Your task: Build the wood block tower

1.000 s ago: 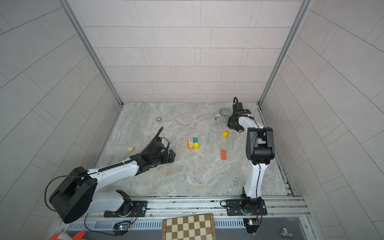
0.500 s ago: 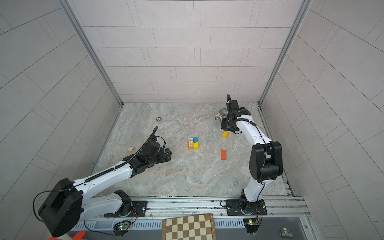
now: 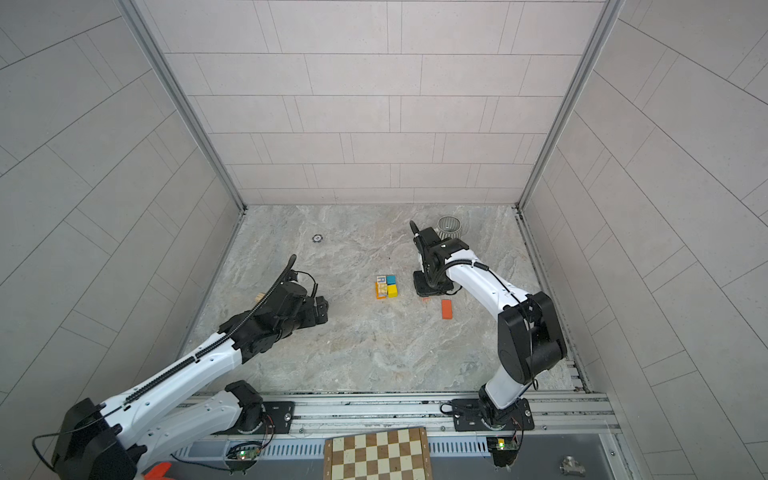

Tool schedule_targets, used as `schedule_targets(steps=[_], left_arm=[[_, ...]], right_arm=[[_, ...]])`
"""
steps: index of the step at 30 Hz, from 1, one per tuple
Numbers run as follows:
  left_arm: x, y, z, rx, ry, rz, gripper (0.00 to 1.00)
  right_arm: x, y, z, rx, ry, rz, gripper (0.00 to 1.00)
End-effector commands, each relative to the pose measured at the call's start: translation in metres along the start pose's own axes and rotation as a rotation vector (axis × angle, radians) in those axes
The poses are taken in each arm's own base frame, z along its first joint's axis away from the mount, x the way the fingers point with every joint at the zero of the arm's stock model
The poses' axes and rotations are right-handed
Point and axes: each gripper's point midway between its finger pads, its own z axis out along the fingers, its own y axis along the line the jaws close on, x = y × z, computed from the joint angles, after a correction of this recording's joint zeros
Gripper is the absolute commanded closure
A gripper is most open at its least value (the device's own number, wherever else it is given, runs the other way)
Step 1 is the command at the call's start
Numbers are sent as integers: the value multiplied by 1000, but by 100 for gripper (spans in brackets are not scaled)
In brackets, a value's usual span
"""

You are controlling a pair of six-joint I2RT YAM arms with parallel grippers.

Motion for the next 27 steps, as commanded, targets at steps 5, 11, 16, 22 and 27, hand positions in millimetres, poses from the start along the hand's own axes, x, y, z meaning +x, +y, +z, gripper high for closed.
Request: schedule_targets(steps=[5, 11, 16, 22, 27], left_arm=[[4, 20, -1, -99, -1, 66, 0], [8, 22, 9, -116, 6, 70, 0], [10, 23, 14, -119, 4, 67, 0], [10, 23, 14, -115, -6, 64, 0], [7, 21, 13, -110, -17, 59, 0]], right_arm=[[34, 13, 32, 49, 139, -92, 74], [31, 17, 57, 63, 182, -103, 73], [22, 20, 71, 70, 196, -103, 67], [15, 22, 74, 80, 184, -110, 49], [11, 19, 67, 94, 149, -114, 43]])
